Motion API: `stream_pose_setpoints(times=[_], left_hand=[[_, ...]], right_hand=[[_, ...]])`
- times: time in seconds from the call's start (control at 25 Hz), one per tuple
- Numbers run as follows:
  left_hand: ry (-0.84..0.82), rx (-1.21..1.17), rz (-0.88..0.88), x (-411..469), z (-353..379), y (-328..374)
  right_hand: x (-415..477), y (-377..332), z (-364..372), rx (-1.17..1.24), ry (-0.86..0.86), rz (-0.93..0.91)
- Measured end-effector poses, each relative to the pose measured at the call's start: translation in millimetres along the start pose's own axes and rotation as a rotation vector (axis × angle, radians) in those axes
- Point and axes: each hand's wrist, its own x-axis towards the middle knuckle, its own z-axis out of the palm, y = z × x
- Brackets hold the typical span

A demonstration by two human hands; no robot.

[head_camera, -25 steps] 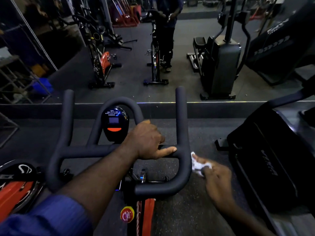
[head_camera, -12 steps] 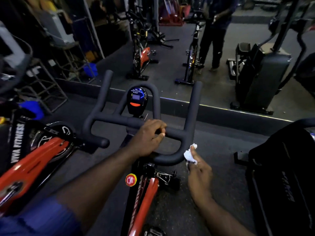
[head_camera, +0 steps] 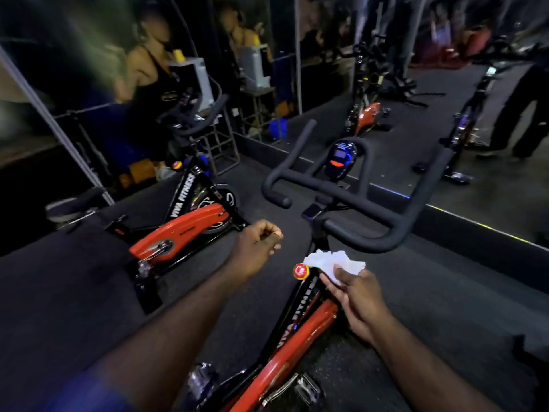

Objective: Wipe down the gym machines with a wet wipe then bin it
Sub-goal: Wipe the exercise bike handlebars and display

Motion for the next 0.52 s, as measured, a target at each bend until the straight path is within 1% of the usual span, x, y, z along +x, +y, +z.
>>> stream_pose_setpoints(times=[0.2, 0.4, 0.48, 0.52], left_hand=[[0.127, 0.029, -0.107, -71.6, -83.8, -13.9], [0.235, 0.01, -0.23, -157.8, -176.3, -54.0], [0.291, -0.007, -0.269, -193.2, -211.4, -66.4], [0.331, -0.023, -0.292, -215.2, -234.8, -75.6]], right_hand=[[-28.0, 37.0, 49.5, -0.369, -0.208, 0.099], [-63.5, 105.3, 133.3, -0.447, -0.46, 0.261], [-73.5, 139.0, 167.6, -0.533, -0.539, 0.258], [-80.8, 162.8, 189.9, -0.578, -0.605, 0.252]])
